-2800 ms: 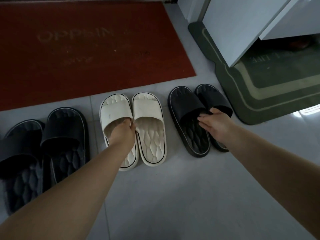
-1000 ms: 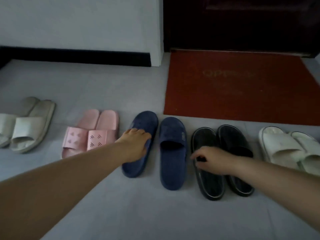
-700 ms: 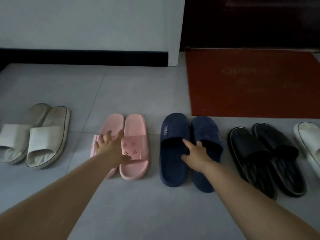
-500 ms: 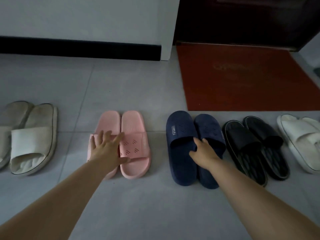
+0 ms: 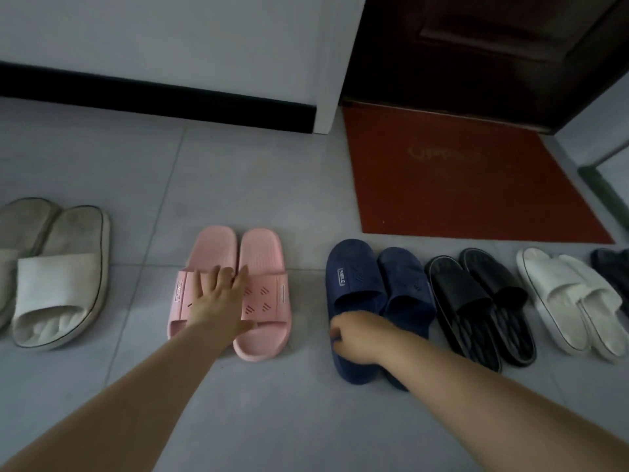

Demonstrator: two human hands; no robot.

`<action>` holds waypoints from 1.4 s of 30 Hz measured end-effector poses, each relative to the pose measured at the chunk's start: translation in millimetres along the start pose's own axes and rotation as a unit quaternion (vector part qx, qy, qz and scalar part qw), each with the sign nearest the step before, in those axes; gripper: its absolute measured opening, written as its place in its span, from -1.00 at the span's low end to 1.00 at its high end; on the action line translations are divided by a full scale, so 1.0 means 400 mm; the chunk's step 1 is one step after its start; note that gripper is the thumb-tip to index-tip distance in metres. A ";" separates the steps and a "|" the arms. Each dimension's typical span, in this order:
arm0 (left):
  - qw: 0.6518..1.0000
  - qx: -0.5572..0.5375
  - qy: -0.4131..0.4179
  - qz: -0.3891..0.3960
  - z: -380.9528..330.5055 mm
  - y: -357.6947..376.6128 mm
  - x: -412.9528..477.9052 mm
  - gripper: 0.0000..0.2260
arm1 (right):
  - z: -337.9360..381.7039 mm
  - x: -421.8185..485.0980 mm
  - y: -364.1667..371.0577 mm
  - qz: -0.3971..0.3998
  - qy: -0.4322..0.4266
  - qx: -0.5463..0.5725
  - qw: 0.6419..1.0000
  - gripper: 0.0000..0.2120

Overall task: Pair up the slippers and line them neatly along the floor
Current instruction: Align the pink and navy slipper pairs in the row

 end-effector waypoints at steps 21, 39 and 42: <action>0.987 -0.067 -0.102 0.107 0.149 -0.178 -0.271 -0.52 | 0.255 0.153 -0.198 -0.145 -0.141 0.002 0.979 -0.55; 0.965 -0.214 0.097 -0.117 0.393 -0.221 0.025 -0.65 | 0.464 0.168 -0.033 -0.190 -0.043 0.656 0.729 -0.80; 0.967 -0.197 0.107 -0.119 0.386 -0.191 0.029 -0.68 | 0.516 0.186 0.020 -0.154 -0.108 0.862 0.471 -0.75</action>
Point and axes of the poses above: each hand's wrist, its own x-axis towards the middle knuckle, its own y-axis out of the palm, z = x × y, the point moved 6 cm from there along x, towards the middle knuckle, and after that the axes turned 13 degrees about z, right-handed, at the moved point
